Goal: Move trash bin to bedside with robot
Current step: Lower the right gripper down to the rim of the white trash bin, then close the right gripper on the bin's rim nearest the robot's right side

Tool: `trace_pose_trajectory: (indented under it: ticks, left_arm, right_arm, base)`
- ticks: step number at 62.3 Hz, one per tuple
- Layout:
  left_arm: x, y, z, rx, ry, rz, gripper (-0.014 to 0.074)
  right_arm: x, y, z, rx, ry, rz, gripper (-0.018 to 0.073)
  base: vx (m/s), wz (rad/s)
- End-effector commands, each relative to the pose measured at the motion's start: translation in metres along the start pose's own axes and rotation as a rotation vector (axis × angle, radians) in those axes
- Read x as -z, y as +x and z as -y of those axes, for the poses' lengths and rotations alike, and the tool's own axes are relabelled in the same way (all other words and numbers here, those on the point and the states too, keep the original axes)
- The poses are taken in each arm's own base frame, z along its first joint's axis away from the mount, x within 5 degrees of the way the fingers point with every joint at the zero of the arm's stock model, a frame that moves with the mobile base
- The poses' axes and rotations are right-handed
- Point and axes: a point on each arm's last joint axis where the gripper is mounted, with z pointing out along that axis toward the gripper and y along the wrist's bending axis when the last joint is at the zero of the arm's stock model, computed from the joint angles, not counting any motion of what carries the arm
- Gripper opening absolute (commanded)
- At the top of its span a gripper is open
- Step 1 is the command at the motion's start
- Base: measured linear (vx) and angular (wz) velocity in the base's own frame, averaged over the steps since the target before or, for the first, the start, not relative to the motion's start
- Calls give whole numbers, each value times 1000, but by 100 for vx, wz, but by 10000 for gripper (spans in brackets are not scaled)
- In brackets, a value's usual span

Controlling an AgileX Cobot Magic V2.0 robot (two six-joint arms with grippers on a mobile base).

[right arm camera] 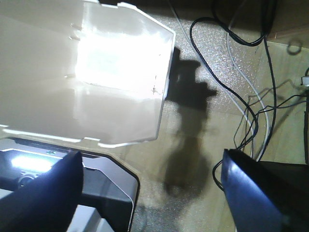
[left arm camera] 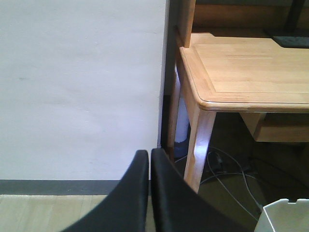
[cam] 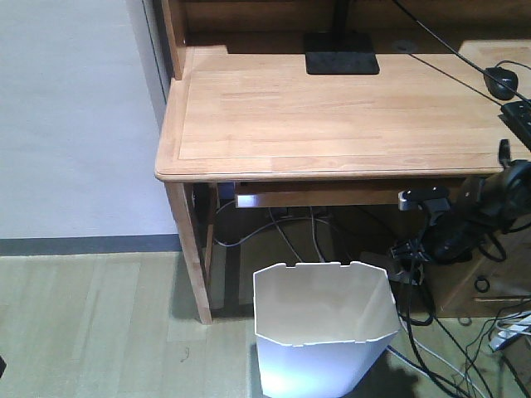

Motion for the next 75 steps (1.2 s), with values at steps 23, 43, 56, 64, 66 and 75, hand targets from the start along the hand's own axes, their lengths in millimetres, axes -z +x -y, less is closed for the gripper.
trace_pose_trajectory:
  ticks: [23, 43, 56, 64, 66, 75]
  left_arm:
    - [-1, -5, 1, 6, 7, 51, -6]
    - [-1, -5, 1, 6, 7, 51, -6]
    - [-1, -5, 1, 6, 7, 51, -6]
    - [-1, -5, 1, 6, 7, 51, -6]
    - [-1, -5, 1, 6, 7, 51, -6]
    - [-1, -5, 1, 6, 7, 51, -6]
  right_arm:
    - [-80, -26, 14, 29, -11, -30, 563]
    - [-126, -20, 15, 43, -26, -78, 563]
    - [-147, -20, 17, 43, -28, -83, 563]
    - [-160, -22, 18, 43, -30, -85, 563]
    - [-163, -23, 19, 43, -31, -85, 563]
    - [-176, -26, 20, 45, -49, -105, 559]
  base:
    - [0, 0]
    - [0, 0]
    - [0, 0]
    - [0, 0]
    - [0, 0]
    - [0, 0]
